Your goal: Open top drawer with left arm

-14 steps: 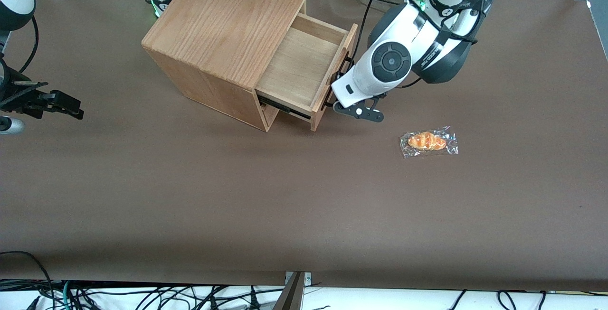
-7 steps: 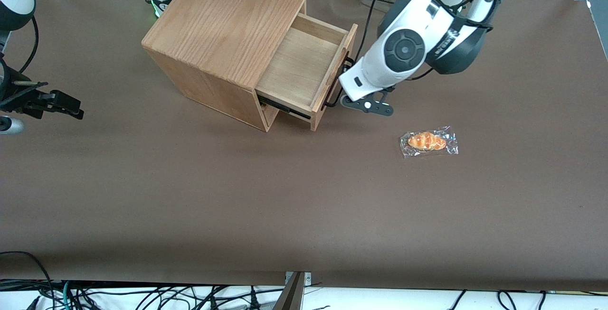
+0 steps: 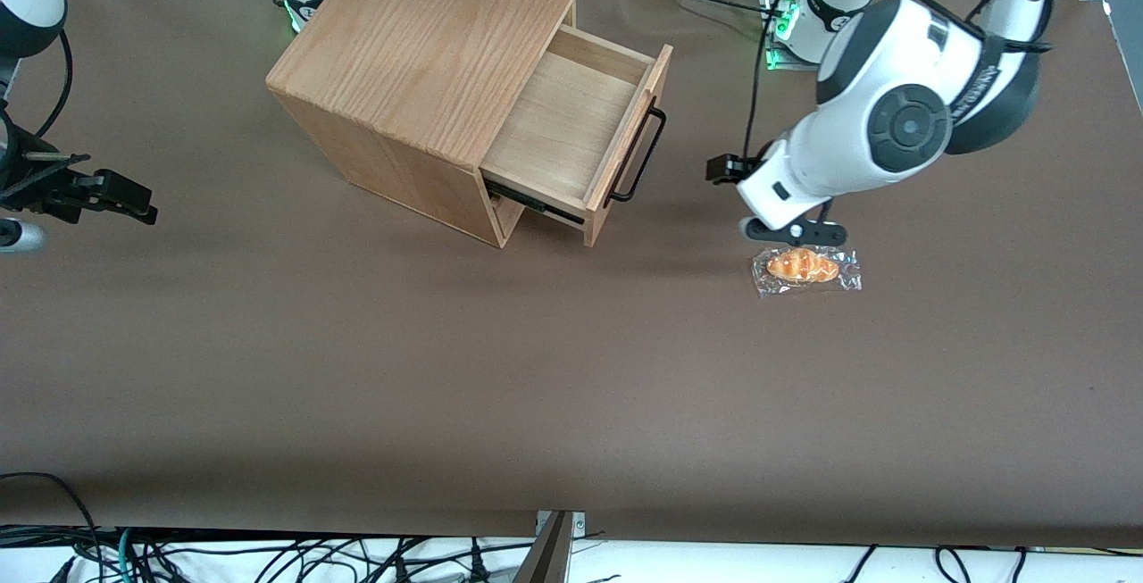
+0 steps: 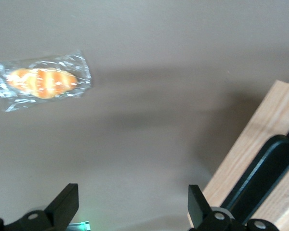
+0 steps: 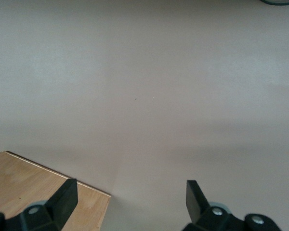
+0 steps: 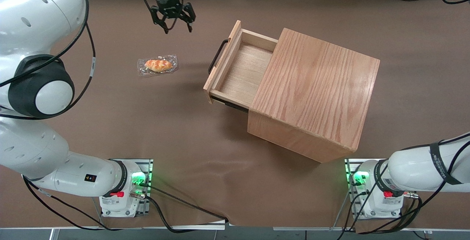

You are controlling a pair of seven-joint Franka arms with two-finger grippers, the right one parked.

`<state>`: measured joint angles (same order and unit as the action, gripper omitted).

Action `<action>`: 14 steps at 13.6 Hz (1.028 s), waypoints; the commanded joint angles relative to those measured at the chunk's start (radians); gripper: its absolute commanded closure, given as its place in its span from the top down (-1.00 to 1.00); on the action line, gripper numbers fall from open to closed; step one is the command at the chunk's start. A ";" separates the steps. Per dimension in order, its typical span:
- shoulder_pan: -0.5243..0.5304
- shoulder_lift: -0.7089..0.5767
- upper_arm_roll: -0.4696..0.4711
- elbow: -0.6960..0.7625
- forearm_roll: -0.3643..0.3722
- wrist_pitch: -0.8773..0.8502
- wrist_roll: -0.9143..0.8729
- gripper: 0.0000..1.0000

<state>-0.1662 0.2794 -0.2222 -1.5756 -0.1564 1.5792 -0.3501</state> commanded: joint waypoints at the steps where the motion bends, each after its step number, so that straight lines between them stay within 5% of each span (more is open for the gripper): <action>1: 0.013 -0.009 -0.006 0.049 0.057 -0.057 0.002 1.00; 6: 0.114 -0.009 0.004 0.086 0.090 -0.085 0.003 1.00; 14: 0.113 -0.014 0.196 0.088 0.164 -0.059 0.010 1.00</action>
<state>-0.0448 0.2781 -0.0581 -1.4933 -0.0206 1.5150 -0.3475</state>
